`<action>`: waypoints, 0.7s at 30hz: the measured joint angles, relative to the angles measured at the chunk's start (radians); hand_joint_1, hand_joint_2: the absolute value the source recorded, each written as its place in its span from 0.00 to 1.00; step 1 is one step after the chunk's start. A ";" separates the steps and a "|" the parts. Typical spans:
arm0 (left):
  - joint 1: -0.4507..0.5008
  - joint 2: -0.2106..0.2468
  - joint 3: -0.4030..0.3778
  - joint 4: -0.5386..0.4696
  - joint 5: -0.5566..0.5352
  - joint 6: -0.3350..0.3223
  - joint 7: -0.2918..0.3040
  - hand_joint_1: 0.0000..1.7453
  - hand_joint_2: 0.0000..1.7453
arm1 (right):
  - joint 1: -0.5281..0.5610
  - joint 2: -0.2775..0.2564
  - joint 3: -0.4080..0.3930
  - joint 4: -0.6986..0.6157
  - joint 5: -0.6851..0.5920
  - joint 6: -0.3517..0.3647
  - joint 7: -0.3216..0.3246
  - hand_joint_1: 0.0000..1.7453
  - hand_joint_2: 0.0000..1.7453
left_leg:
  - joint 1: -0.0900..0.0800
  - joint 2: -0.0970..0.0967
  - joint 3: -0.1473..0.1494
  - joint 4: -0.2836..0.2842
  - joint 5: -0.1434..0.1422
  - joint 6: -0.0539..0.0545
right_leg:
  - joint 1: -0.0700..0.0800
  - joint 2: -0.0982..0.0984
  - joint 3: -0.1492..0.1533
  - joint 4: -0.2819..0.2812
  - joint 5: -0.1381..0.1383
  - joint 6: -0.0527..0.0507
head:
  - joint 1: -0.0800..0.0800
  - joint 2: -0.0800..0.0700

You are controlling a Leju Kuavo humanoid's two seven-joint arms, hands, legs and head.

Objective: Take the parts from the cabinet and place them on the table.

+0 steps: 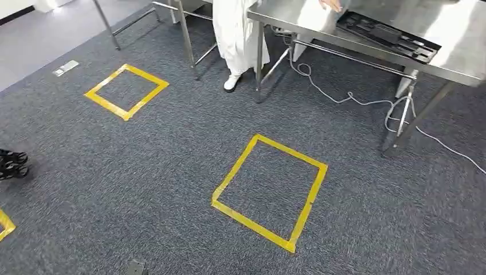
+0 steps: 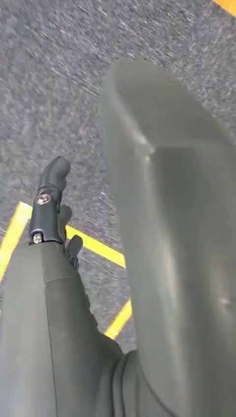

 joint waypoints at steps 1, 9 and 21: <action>0.003 0.004 0.002 0.000 0.002 -0.003 0.003 0.00 0.00 | 0.000 -0.003 -0.004 0.000 -0.001 0.000 0.000 0.00 0.00 | 0.004 0.002 -0.006 0.004 0.012 -0.001 | 0.000 -0.011 0.001 0.000 -0.001 0.000 | 0.001 0.000; 0.003 0.035 0.031 0.000 0.012 -0.031 -0.015 0.00 0.00 | 0.012 -0.031 -0.043 0.000 -0.024 -0.015 -0.002 0.00 0.00 | -0.013 0.066 0.148 -0.315 0.145 0.025 | 0.016 -0.094 0.023 -0.006 -0.018 0.037 | 0.009 0.000; 0.004 0.038 0.039 -0.001 -0.003 -0.060 -0.032 0.00 0.00 | 0.045 -0.051 -0.079 0.002 -0.039 -0.024 0.003 0.00 0.00 | -0.022 -0.116 0.154 -0.333 0.165 0.050 | 0.014 0.108 -0.011 0.004 -0.008 0.047 | 0.016 0.000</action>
